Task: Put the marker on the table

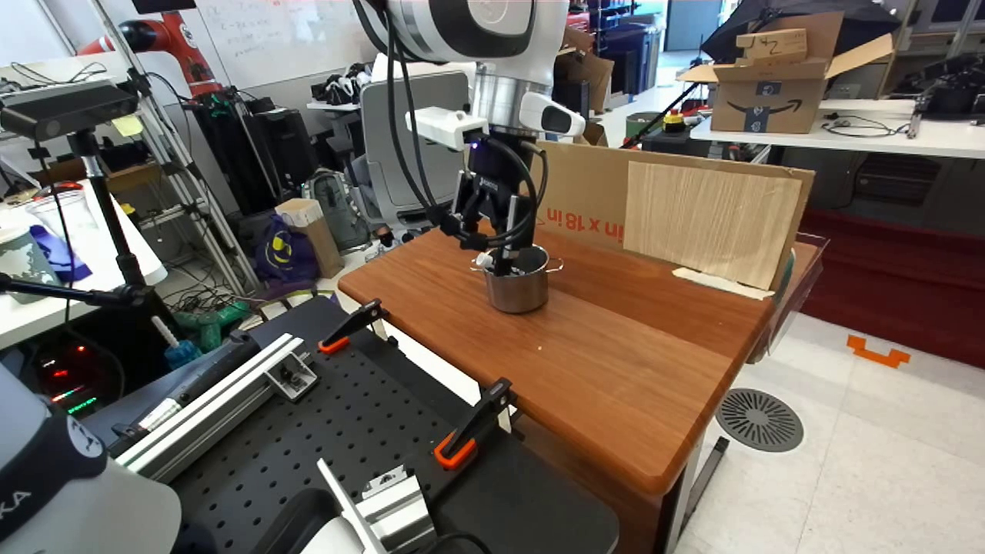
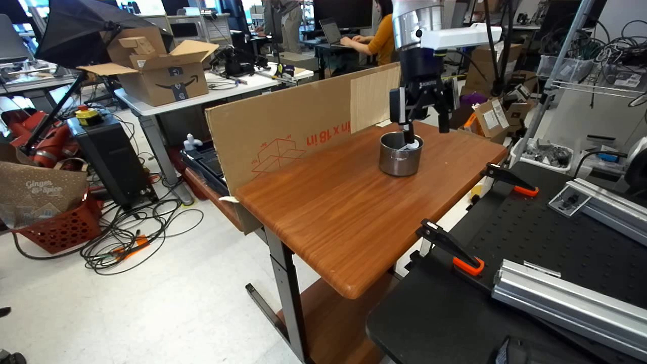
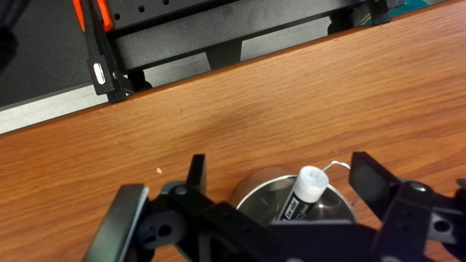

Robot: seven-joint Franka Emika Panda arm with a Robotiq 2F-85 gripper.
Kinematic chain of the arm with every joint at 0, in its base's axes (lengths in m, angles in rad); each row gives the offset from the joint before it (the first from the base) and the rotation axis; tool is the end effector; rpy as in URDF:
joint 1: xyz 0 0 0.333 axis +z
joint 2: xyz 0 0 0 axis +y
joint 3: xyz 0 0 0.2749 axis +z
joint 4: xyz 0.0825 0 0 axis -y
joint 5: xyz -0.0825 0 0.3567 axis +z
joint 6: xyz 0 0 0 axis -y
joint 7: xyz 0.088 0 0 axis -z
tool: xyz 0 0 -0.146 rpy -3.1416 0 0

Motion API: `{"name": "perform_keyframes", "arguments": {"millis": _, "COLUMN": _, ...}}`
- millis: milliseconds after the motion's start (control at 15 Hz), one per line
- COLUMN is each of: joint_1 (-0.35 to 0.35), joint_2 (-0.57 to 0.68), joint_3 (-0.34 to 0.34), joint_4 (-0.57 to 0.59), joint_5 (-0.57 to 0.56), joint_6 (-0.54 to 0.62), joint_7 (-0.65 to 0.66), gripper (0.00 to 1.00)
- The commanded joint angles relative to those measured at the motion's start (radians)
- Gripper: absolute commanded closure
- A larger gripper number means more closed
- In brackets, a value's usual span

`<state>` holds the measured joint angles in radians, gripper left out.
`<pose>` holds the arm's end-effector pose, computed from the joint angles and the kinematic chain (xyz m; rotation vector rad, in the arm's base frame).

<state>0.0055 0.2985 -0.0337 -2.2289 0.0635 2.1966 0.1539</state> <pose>0.4685 -0.0100 0.1610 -3.0647 0.3510 0.5165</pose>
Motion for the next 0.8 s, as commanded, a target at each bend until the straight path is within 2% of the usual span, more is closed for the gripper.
{"name": "perform_keyframes", "arguments": {"millis": 0, "joint_1": 0.011, "joint_2": 0.034, "joint_3": -0.007, "joint_4": 0.026, "joint_5": -0.035, "joint_6": 0.006, "joint_7": 0.041, "gripper": 0.0}}
{"name": "perform_keyframes", "arguments": {"millis": 200, "joint_1": 0.015, "joint_2": 0.054, "joint_3": -0.009, "joint_4": 0.036, "joint_5": -0.042, "joint_6": 0.007, "joint_7": 0.056, "gripper": 0.0}}
{"name": "perform_keyframes", "arguments": {"millis": 267, "joint_1": 0.016, "joint_2": 0.058, "joint_3": -0.009, "joint_4": 0.039, "joint_5": -0.047, "joint_6": 0.006, "joint_7": 0.059, "gripper": 0.25}}
{"name": "perform_keyframes", "arguments": {"millis": 333, "joint_1": 0.016, "joint_2": 0.062, "joint_3": -0.009, "joint_4": 0.043, "joint_5": -0.051, "joint_6": 0.005, "joint_7": 0.06, "gripper": 0.26}}
{"name": "perform_keyframes", "arguments": {"millis": 400, "joint_1": 0.017, "joint_2": 0.066, "joint_3": -0.008, "joint_4": 0.046, "joint_5": -0.052, "joint_6": 0.003, "joint_7": 0.061, "gripper": 0.32}}
{"name": "perform_keyframes", "arguments": {"millis": 733, "joint_1": 0.019, "joint_2": 0.073, "joint_3": -0.007, "joint_4": 0.055, "joint_5": -0.055, "joint_6": -0.006, "joint_7": 0.058, "gripper": 0.73}}
